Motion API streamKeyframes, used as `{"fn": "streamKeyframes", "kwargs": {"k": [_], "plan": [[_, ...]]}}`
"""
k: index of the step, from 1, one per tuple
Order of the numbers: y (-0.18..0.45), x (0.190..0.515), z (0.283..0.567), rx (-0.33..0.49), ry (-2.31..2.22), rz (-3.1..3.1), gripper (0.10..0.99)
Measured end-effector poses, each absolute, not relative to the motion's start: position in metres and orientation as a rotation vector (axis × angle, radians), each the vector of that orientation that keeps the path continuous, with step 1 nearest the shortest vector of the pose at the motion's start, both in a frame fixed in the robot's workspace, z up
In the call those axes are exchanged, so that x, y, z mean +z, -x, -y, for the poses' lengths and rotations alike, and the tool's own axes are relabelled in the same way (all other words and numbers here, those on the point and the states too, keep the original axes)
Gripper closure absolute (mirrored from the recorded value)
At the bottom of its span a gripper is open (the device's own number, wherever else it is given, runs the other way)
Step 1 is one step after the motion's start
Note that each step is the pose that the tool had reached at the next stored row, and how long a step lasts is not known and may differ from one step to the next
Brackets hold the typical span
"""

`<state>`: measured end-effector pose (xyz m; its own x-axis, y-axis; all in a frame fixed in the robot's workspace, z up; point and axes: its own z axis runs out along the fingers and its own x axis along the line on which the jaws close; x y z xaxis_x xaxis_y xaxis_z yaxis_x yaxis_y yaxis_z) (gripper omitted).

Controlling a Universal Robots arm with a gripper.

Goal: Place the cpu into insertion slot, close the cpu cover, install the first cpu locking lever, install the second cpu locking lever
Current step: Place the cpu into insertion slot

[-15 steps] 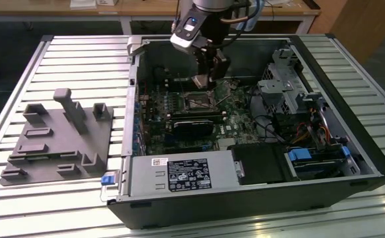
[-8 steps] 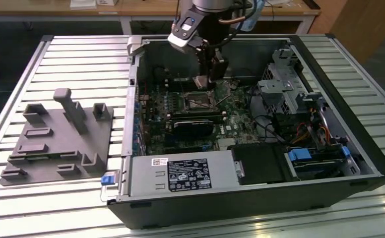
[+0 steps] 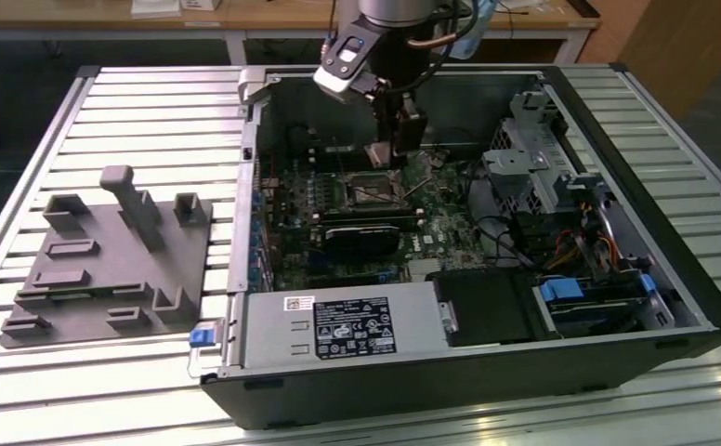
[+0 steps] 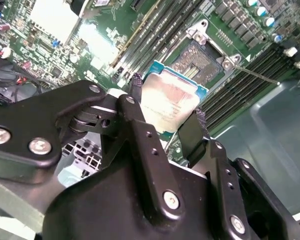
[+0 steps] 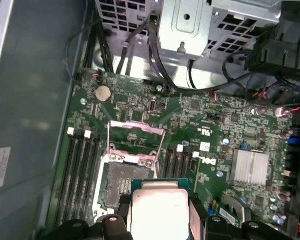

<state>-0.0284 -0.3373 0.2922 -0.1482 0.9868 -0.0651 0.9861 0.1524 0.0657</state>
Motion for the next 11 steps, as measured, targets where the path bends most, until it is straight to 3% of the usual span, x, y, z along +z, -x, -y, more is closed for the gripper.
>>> {"fn": "streamKeyframes", "kwargs": {"k": [5, 11], "plan": [[0.0299, 0.2914, 0.3373, 0.072, -2.014, -2.314, 0.545], [0.0298, 0.2882, 0.3373, 0.071, -2.124, -2.213, 0.545]]}}
